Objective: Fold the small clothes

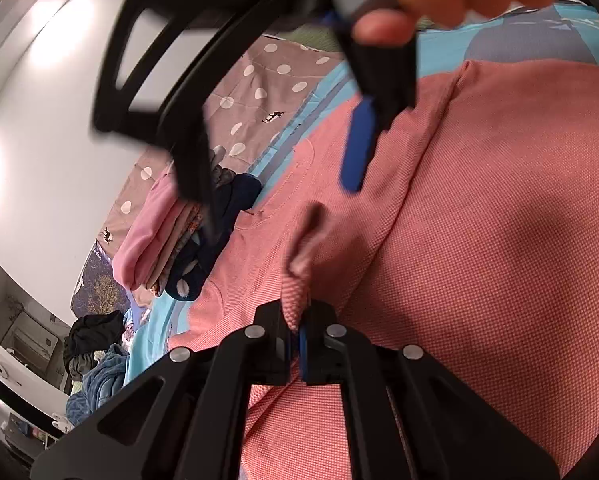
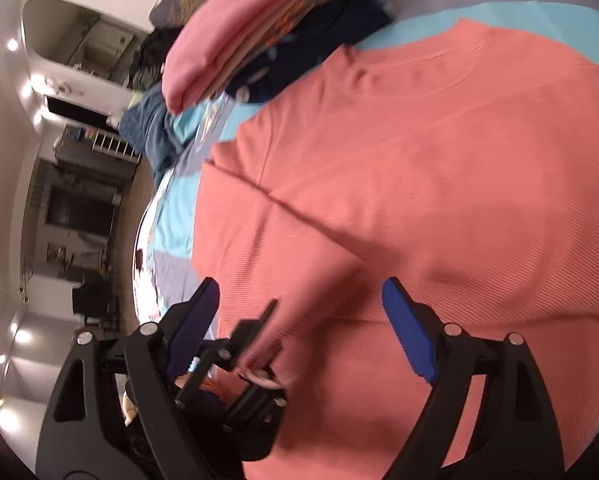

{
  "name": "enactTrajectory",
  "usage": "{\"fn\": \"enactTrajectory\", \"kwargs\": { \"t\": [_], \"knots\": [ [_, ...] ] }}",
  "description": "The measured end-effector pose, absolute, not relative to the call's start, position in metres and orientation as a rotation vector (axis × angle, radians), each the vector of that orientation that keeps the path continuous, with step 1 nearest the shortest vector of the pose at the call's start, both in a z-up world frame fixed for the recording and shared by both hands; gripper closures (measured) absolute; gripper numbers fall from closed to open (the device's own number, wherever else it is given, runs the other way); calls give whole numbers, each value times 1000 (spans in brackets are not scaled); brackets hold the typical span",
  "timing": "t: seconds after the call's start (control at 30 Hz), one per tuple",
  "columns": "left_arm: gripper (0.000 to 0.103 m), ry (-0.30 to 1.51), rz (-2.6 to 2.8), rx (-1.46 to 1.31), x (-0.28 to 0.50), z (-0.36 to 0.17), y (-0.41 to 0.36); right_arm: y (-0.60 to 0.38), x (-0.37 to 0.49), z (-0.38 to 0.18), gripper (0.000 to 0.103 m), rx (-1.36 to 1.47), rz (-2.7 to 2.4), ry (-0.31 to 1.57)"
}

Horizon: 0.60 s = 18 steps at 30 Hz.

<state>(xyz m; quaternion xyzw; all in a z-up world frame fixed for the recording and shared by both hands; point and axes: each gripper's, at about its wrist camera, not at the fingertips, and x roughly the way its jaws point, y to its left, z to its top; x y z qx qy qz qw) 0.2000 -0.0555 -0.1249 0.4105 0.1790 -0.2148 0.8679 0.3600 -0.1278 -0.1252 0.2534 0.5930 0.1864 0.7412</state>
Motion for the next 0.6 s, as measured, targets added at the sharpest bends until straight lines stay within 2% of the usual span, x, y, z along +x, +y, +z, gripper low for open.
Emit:
{"fn": "enactTrajectory", "kwargs": {
  "t": [0.13, 0.33, 0.37, 0.47, 0.6],
  "knots": [
    [101, 356, -438, 881, 197, -125, -55, -121, 366, -138, 24, 534, 343, 1353],
    [101, 349, -402, 852, 201, -129, -53, -137, 347, -141, 25, 597, 329, 1365],
    [101, 347, -394, 832, 201, -128, -52, -139, 344, -143, 27, 613, 328, 1379],
    [101, 334, -370, 814, 200, -125, -53, -141, 342, -151, 44, 686, 343, 1412],
    [101, 346, -340, 788, 206, -120, -51, -140, 348, -158, 45, 789, 372, 1416]
  ]
}}
